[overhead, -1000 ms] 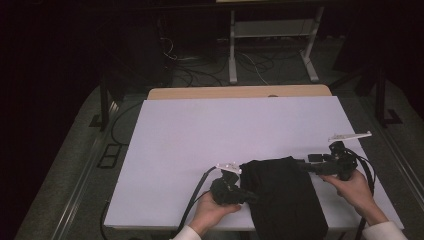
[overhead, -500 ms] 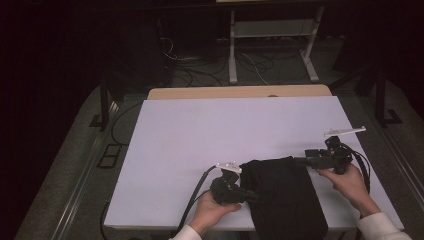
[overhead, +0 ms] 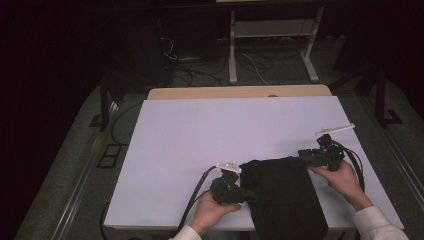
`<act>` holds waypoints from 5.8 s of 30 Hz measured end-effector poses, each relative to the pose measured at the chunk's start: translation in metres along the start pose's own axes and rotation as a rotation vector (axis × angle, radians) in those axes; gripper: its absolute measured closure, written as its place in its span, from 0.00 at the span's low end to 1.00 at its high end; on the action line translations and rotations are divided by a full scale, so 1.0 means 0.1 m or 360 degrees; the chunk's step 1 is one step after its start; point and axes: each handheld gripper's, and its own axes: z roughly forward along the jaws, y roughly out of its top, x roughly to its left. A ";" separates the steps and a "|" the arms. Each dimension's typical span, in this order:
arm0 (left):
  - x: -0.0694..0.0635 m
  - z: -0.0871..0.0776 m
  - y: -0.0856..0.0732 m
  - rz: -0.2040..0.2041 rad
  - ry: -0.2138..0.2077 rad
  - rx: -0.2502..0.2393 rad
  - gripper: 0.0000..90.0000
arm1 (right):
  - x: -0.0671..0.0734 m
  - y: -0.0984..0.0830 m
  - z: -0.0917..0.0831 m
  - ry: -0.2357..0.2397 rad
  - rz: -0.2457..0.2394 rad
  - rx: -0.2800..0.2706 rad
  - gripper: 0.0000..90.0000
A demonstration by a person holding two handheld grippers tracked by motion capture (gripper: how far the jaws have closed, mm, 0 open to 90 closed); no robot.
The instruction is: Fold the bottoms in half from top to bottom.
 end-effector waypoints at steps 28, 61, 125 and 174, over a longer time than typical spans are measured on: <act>0.00 0.04 -0.03 0.0002 -0.0015 0.0001 0.89 | 0.05 -0.01 0.12 0.0096 -0.0062 0.0152 0.93; 0.18 -0.36 0.07 0.0019 0.0142 -0.0409 0.15 | 0.36 -0.19 -0.32 0.0342 0.0058 -0.0082 0.94; 0.30 -0.47 0.16 0.0075 0.0332 -0.0422 0.00 | 0.61 -0.97 -0.60 0.0719 -0.0151 0.0295 0.40; 0.45 -0.26 0.47 0.0197 0.0314 -0.0183 0.00 | 0.05 -0.22 -0.35 0.0108 -0.0239 0.0061 0.03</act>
